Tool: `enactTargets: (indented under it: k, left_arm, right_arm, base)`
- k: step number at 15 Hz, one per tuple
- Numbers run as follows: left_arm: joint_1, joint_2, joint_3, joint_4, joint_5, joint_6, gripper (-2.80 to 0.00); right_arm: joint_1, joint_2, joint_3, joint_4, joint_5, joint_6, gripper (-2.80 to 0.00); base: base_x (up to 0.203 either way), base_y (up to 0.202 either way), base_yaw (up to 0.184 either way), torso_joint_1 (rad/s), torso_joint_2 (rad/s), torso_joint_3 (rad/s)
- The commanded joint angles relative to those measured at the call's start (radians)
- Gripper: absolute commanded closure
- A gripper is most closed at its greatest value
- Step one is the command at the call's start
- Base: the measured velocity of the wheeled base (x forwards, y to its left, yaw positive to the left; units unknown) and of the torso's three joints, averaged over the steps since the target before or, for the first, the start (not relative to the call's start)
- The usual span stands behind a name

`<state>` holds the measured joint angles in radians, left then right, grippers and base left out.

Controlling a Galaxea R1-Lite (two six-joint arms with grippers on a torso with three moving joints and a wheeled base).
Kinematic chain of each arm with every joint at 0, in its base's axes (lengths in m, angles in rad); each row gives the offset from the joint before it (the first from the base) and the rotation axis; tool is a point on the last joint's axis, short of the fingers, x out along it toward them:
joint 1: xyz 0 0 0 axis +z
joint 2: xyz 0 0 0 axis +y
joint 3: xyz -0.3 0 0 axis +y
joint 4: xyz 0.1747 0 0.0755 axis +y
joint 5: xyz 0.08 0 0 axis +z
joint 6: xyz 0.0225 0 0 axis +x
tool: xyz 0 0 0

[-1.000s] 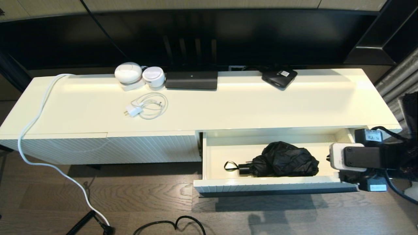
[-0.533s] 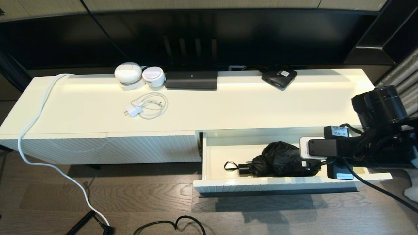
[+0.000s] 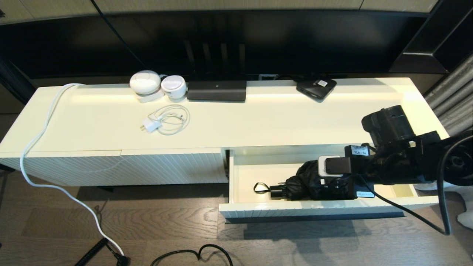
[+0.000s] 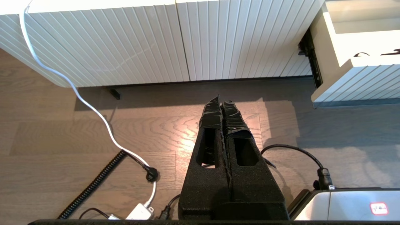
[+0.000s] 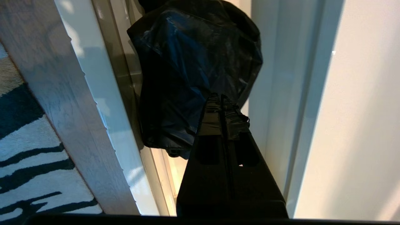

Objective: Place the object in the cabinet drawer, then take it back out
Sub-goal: Take the umbrella out of the drawer and put it on the table

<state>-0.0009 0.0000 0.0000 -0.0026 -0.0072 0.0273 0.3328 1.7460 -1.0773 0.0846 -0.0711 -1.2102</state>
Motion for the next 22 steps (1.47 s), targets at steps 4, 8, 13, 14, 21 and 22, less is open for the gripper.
enactTargets:
  k: [4,8,13,14,21,22]
  left_arm:
    - [0.001,0.002,0.002,0.0,0.0,0.0,0.0]
    - [0.001,0.002,0.002,0.0,0.0,0.0,0.0]
    - [-0.001,0.002,0.002,0.0,0.0,0.0,0.0]
    - [0.001,0.002,0.002,0.0,0.0,0.0,0.0]
    - [0.001,0.002,0.002,0.0,0.0,0.0,0.0]
    - [0.001,0.002,0.002,0.0,0.0,0.0,0.0]
  right_arm:
    - [-0.004,0.044,-0.03,-0.008,0.005,-0.036,0.0]
    - [-0.01,0.041,-0.056,-0.031,0.005,-0.099,-2.8]
    - [-0.065,0.064,-0.101,0.01,0.026,-0.216,-2.8]
    - [-0.069,0.082,-0.127,0.027,0.026,-0.222,-2.8]
    - [-0.074,0.199,-0.228,0.044,0.03,-0.212,-2.8]
    - [-0.078,0.205,-0.234,0.044,0.03,-0.212,-2.8]
  base:
    - [0.0,0.0,0.0,0.0,0.0,0.0]
    - [0.0,0.0,0.0,0.0,0.0,0.0]
    - [0.0,0.0,0.0,0.0,0.0,0.0]
    - [0.0,0.0,0.0,0.0,0.0,0.0]
    - [0.0,0.0,0.0,0.0,0.0,0.0]
    - [0.0,0.0,0.0,0.0,0.0,0.0]
